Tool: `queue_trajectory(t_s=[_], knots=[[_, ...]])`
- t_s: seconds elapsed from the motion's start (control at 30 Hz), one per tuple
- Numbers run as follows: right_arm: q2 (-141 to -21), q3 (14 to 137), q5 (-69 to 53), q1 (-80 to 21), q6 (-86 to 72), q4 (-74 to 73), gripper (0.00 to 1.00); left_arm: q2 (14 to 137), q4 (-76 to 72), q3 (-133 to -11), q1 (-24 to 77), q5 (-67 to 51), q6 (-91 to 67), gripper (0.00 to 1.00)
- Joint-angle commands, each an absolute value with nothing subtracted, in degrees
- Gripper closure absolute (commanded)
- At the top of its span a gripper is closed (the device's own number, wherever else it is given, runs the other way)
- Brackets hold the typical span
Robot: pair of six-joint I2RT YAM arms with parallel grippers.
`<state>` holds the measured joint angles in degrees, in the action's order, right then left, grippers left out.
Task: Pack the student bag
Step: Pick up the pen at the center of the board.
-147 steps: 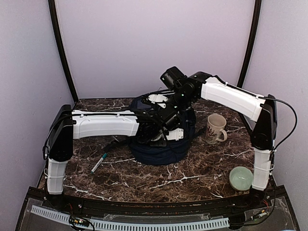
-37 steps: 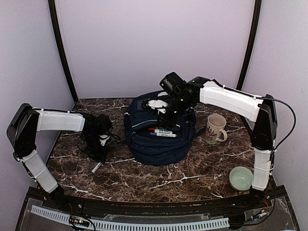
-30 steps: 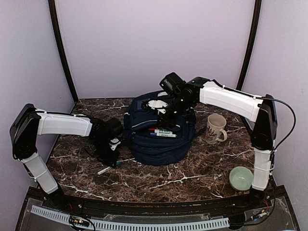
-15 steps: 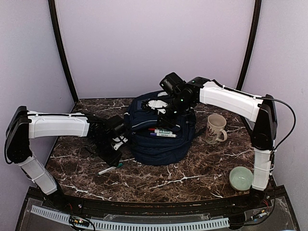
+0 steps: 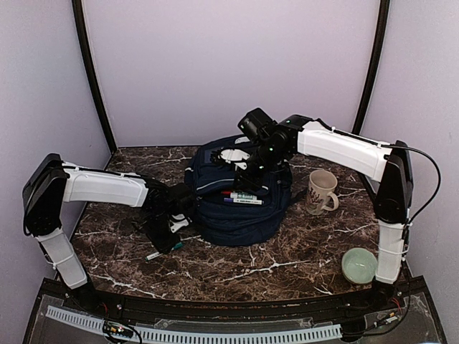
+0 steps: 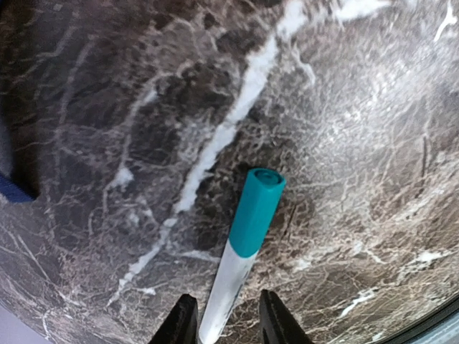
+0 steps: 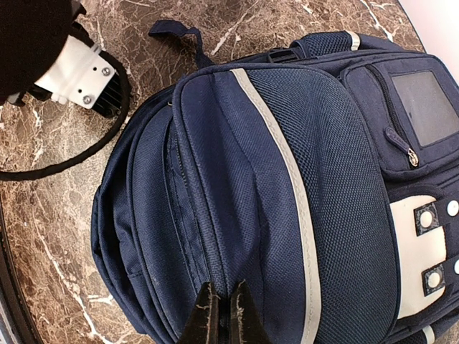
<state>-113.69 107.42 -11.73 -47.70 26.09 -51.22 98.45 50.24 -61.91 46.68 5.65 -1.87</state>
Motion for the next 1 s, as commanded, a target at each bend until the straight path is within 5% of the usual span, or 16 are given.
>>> queue_trajectory(t_s=[0.0, 0.67, 0.97], knots=[[-111.19, 107.31, -13.74, -48.38, 26.20, -49.13, 1.00, 99.24, 51.97, -62.85, 46.89, 6.14, -0.44, 0.70], [-111.30, 107.22, -13.75, -48.39, 26.27, -49.13, 1.00, 102.78, 52.44, -64.06, 49.43, 3.87, -0.73, 0.92], [-111.07, 109.43, -15.75, -48.36, 25.75, -50.49, 1.00, 104.04, 65.74, -83.12, 60.93, 5.32, -1.97, 0.94]])
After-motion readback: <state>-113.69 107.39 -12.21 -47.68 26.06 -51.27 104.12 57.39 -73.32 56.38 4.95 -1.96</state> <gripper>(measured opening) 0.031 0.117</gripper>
